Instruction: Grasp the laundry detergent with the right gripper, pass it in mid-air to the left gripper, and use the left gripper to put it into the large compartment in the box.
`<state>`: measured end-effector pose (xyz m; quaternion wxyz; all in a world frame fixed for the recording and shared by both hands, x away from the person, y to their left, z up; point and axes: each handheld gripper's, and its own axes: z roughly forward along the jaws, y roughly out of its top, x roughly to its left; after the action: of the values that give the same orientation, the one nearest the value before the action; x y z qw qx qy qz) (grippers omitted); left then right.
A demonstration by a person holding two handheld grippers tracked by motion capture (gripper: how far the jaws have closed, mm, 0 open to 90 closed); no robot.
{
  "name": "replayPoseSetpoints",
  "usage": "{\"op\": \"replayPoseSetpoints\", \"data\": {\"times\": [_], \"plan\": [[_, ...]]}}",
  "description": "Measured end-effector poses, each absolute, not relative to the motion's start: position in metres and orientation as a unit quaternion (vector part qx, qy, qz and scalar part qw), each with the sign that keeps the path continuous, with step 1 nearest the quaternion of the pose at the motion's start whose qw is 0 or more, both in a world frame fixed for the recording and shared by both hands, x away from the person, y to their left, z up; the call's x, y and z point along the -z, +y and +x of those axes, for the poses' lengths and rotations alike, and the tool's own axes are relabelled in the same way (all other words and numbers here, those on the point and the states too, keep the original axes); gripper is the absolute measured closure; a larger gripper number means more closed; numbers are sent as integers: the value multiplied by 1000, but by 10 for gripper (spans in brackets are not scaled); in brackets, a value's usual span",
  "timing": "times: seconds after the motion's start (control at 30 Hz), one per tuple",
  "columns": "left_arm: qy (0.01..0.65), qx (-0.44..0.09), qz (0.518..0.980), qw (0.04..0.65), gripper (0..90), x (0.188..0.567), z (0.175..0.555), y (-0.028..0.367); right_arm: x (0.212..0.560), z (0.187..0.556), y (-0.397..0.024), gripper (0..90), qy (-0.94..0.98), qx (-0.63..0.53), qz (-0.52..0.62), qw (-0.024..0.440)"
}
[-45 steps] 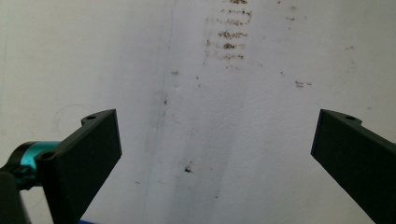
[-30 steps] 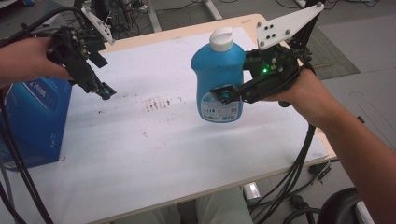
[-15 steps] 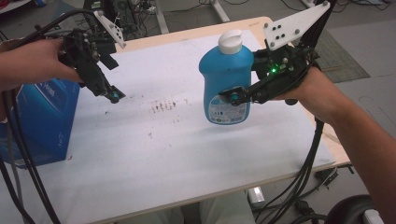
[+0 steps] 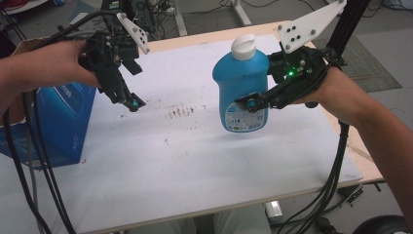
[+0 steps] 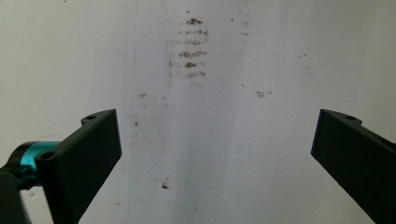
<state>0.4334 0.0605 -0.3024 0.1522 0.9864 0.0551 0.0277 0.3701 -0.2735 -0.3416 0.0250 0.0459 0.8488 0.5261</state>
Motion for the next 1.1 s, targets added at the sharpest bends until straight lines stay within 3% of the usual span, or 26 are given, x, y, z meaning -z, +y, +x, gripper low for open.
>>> {"op": "replayPoseSetpoints", "data": {"times": [1.1], "plan": [[39, -2, 986, 160, 17, 289, 412, 47, 354, 390, -218, 465, 862, -506, 18, 13]]}}
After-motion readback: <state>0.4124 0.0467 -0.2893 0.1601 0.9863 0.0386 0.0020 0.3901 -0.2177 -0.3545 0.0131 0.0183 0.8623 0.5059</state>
